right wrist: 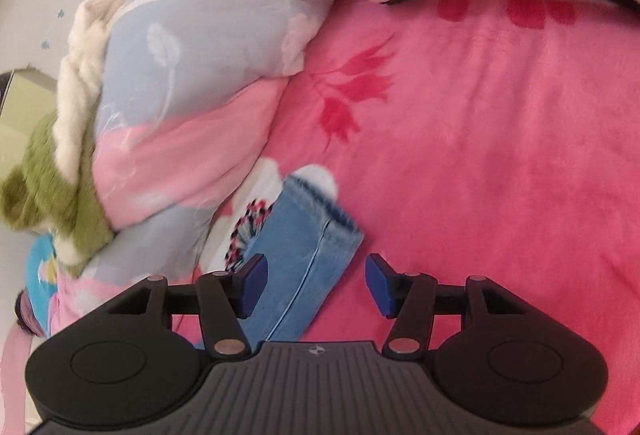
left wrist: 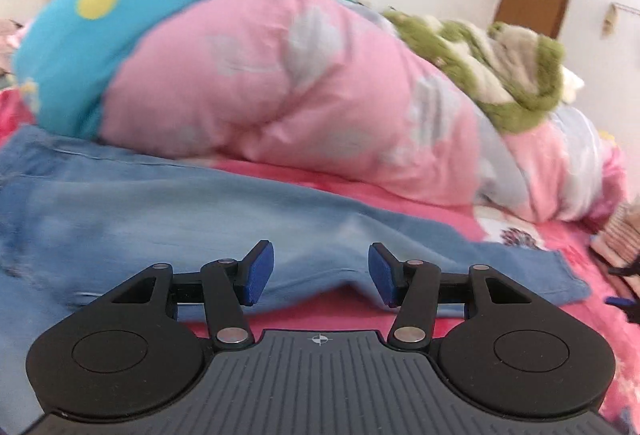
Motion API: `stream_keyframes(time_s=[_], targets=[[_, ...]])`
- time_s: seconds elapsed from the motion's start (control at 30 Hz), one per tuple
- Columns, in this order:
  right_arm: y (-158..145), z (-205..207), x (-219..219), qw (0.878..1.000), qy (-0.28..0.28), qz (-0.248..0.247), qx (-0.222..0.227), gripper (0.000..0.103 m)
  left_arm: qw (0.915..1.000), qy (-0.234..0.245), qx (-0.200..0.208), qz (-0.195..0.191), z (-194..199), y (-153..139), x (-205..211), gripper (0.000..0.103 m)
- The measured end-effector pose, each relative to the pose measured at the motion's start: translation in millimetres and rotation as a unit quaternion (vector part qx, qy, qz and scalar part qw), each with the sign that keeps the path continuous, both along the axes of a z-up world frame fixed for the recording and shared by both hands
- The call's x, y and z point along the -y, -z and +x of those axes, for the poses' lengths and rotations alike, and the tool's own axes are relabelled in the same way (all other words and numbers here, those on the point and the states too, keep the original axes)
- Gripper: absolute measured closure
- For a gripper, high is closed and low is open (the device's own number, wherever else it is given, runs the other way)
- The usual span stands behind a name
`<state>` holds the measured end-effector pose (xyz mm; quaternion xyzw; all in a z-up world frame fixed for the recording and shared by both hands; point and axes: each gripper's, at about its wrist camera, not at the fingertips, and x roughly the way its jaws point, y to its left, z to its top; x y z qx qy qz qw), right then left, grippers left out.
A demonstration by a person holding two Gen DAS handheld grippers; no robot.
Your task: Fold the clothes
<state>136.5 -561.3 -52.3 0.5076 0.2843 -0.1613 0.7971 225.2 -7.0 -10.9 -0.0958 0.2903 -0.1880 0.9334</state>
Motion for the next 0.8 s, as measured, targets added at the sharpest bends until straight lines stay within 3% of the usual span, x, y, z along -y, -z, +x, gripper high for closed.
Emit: stream_keyframes(time_s=[0.13, 0.33, 0.47, 0.5, 0.53, 0.57, 0.8], targets=[[10.8, 40.6, 11.9, 0.999, -0.025, -0.034, -0.018, 0.048, 0.9994, -0.004, 0.002, 0.033, 15.3, 12.4, 12.9, 0.051], [10.4, 109.4, 3.3, 0.983, -0.087, -0.157, -0.04, 0.051, 0.9981, -0.015, -0.007, 0.06, 47.0, 39.1, 14.3, 0.051], [21.0, 140.8, -15.1, 0.964, -0.142, -0.214, -0.069, 0.059, 0.9988, -0.017, -0.018, 0.042, 54.4, 51.0, 7.3, 0.051], [21.6, 141.6, -22.5, 0.956, -0.151, -0.239, -0.074, 0.068, 0.999, -0.017, -0.021, 0.037, 56.2, 54.0, 5.5, 0.051], [21.4, 140.3, -29.7, 0.949, -0.161, -0.262, -0.077, 0.086, 0.999, -0.018, -0.024, 0.032, 58.0, 57.0, 3.8, 0.051], [19.7, 138.2, -35.2, 0.943, -0.167, -0.279, -0.076, 0.095, 0.9991, -0.018, -0.026, 0.028, 59.9, 60.0, 2.0, 0.051], [-29.7, 128.6, -43.0, 0.925, -0.142, -0.352, -0.006, 0.096, 0.9993, -0.015, -0.033, -0.014, 63.3, 70.8, -9.0, 0.051]])
